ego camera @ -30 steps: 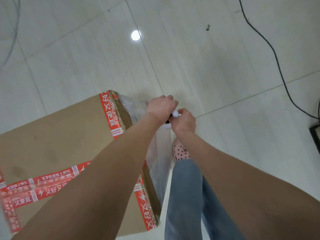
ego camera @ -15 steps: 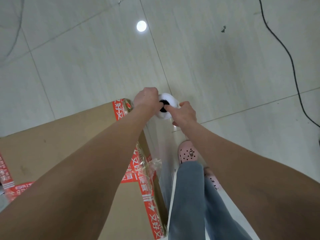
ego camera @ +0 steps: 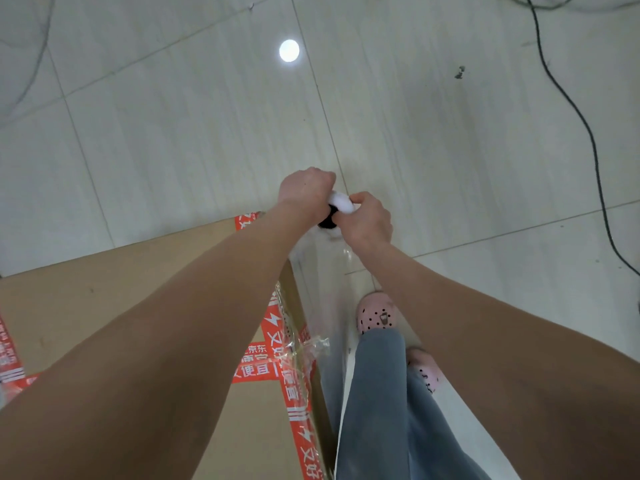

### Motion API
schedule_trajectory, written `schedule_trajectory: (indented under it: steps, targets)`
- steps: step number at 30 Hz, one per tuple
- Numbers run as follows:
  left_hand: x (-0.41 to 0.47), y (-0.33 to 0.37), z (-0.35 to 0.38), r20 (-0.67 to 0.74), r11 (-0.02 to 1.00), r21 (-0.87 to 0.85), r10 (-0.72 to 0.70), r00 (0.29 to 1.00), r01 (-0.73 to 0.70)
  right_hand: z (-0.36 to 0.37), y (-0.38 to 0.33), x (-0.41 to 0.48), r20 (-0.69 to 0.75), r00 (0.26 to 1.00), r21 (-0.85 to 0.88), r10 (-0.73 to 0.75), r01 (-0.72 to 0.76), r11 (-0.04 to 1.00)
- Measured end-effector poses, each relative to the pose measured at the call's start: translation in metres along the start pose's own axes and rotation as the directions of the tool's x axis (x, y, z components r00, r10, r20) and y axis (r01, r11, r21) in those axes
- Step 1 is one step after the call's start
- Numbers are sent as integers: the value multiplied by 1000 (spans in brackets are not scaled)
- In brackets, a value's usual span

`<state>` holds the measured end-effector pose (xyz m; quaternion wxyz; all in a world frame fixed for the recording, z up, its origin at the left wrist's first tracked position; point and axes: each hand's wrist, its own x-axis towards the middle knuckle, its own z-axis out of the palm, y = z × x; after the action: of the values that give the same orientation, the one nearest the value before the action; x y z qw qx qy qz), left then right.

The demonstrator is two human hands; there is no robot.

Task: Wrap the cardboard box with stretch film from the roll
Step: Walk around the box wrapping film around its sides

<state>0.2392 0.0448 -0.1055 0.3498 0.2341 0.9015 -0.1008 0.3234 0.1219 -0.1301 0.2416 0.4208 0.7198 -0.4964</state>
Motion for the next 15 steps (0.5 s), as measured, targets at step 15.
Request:
schedule_trajectory:
  steps: [15]
  targets:
    - [8, -41, -5, 47, 993, -112, -27, 999, 32, 32, -27, 15, 139, 982, 204, 128, -155, 967]
